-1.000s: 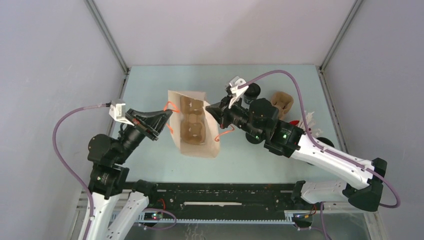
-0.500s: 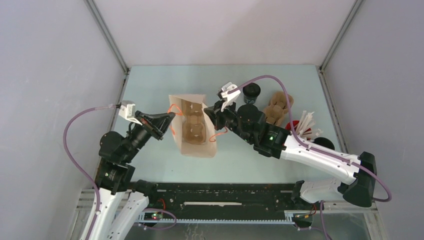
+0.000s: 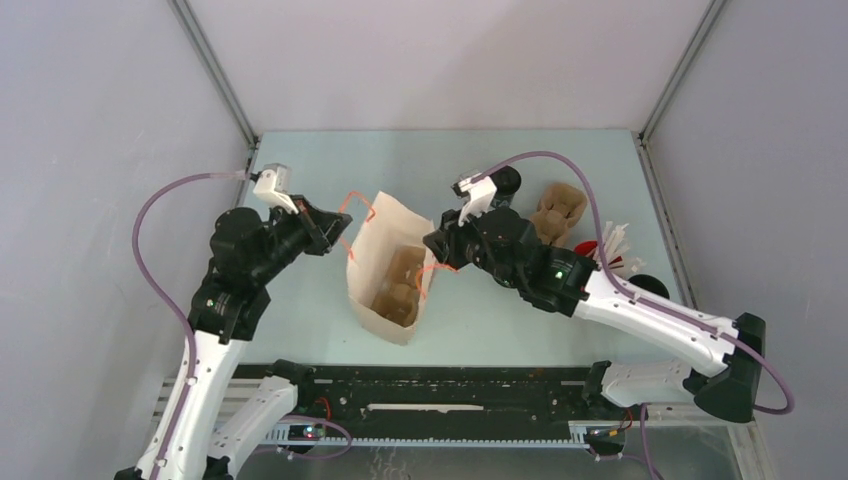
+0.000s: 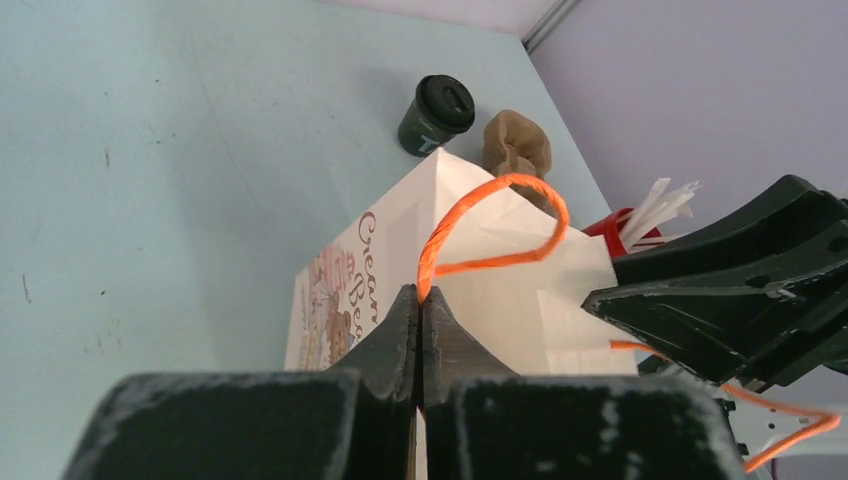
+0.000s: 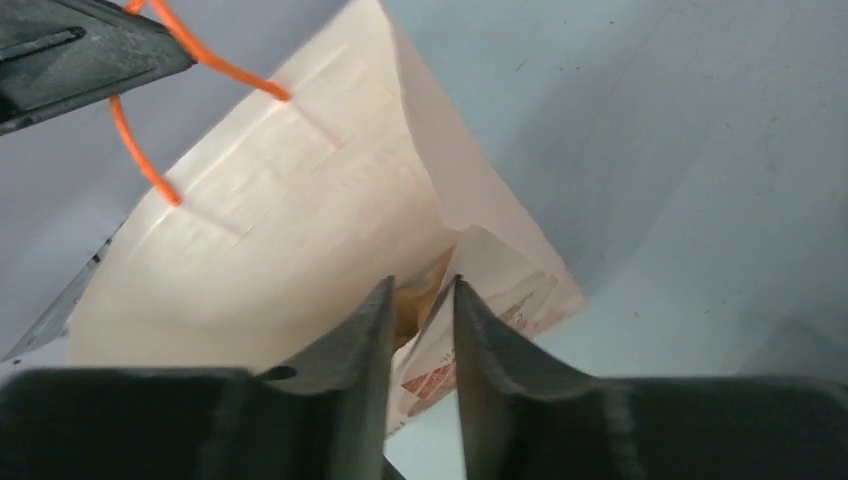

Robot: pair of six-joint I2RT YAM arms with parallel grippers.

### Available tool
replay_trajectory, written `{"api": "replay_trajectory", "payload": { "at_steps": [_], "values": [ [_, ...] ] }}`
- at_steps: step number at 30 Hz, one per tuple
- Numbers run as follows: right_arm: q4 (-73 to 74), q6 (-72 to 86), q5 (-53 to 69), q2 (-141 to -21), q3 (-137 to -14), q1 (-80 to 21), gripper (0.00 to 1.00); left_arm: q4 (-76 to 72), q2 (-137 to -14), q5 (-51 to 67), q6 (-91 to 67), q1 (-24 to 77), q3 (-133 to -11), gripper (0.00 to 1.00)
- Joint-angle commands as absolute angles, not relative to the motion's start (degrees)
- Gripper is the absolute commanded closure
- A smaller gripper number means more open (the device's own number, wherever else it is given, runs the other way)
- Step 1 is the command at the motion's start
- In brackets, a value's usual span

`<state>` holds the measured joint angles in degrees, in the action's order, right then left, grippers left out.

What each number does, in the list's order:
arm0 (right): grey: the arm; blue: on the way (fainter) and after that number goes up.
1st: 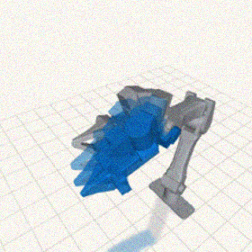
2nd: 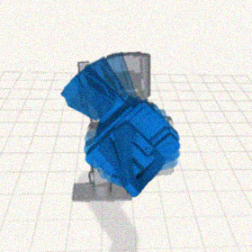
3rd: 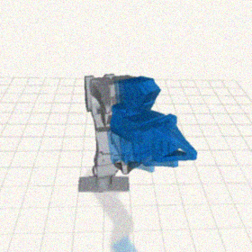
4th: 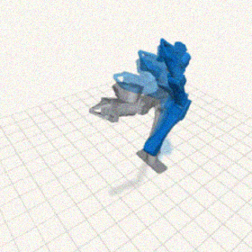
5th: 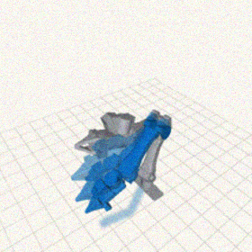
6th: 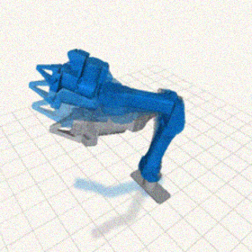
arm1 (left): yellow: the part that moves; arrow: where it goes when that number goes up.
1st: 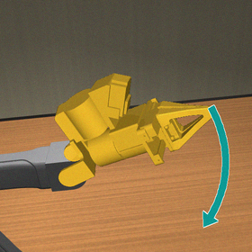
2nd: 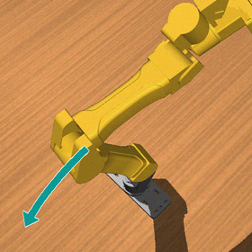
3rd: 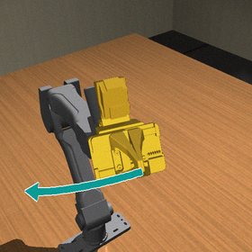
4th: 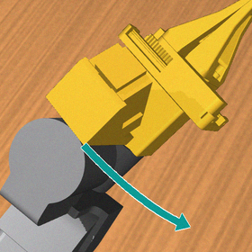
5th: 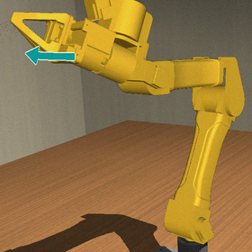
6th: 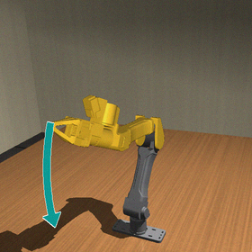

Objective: Pack the takeout coffee

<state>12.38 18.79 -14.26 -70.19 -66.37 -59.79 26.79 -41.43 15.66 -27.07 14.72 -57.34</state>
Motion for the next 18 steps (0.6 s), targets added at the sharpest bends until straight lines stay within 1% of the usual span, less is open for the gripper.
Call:
{"api": "replay_trajectory", "payload": {
  "at_steps": [1,3,6,9,12,16,18],
  "values": [
    [15.33,20.61,-11.08,-65.68,-68.15,-59.03,0.56,26.59,-43.83,23.59,-24.26,12.92,-61.57,1.0],
    [18.27,19.24,-10.77,-65.39,-70.58,-59.06,0.44,26.46,-45.77,26.91,-24.13,12.25,-61.5,1.0],
    [24.64,16.01,-12.19,-65.5,-75.45,-58.91,0.36,26.39,-47.27,29.48,-23.87,11.39,-60.54,1.0],
    [29.87,12.0,-15.02,-64.87,-79.76,-57.97,0.32,26.39,-47.46,30.48,-23.04,10.86,-59.44,1.0],
    [33.13,8.62,-17.33,-64.6,-83.22,-56.14,0.26,26.46,-47.16,31.2,-22.28,10.81,-58.75,1.0],
    [32.59,7.15,-15.29,-64.88,-83.43,-48.97,0.23,26.88,-46.03,30.37,-21.31,10.73,-58.75,1.0],
    [31.79,7.04,-15.02,-65.96,-82.58,-44.29,0.2,26.89,-45.6,30.24,-21.12,10.65,-59.54,1.0]
  ]
}}
